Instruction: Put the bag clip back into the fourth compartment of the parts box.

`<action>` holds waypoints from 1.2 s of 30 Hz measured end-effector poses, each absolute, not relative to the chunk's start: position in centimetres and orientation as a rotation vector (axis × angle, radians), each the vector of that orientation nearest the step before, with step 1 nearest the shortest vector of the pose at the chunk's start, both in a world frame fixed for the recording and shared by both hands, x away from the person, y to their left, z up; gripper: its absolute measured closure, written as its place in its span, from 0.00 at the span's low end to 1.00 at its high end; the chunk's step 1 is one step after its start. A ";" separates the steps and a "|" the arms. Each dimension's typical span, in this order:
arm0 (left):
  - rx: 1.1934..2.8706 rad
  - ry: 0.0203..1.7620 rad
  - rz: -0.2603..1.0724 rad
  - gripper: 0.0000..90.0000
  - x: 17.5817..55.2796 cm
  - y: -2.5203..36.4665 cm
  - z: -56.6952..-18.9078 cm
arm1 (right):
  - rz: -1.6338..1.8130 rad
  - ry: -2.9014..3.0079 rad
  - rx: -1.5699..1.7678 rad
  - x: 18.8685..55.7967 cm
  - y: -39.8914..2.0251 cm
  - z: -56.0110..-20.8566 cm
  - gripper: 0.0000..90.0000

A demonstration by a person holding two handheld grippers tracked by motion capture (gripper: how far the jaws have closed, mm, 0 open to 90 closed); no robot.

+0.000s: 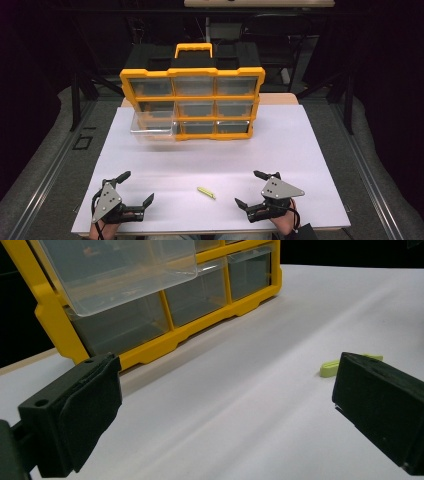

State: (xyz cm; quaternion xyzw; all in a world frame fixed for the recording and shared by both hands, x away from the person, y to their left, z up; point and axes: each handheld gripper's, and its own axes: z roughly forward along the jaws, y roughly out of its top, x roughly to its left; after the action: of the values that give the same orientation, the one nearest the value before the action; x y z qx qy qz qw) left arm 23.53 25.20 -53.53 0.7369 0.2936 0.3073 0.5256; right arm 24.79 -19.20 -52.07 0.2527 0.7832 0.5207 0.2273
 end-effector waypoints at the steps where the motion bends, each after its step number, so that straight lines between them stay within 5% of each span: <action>1: 1.762 0.703 0.733 0.00 23.5 25.2 -53.5 | 1.431 2.164 0.697 24.7 -19.0 -52.0 0.00; 36: 1.771 0.704 0.732 0.00 23.5 25.2 -53.6 | 1.342 2.323 0.698 25.8 -13.5 -52.2 0.00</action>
State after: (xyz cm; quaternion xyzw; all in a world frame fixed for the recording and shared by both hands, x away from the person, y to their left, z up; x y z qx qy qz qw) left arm 23.53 25.20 -53.56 0.7394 0.2939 0.3059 0.5228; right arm 25.81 -13.48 -52.22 0.2475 0.8237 0.4760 0.1837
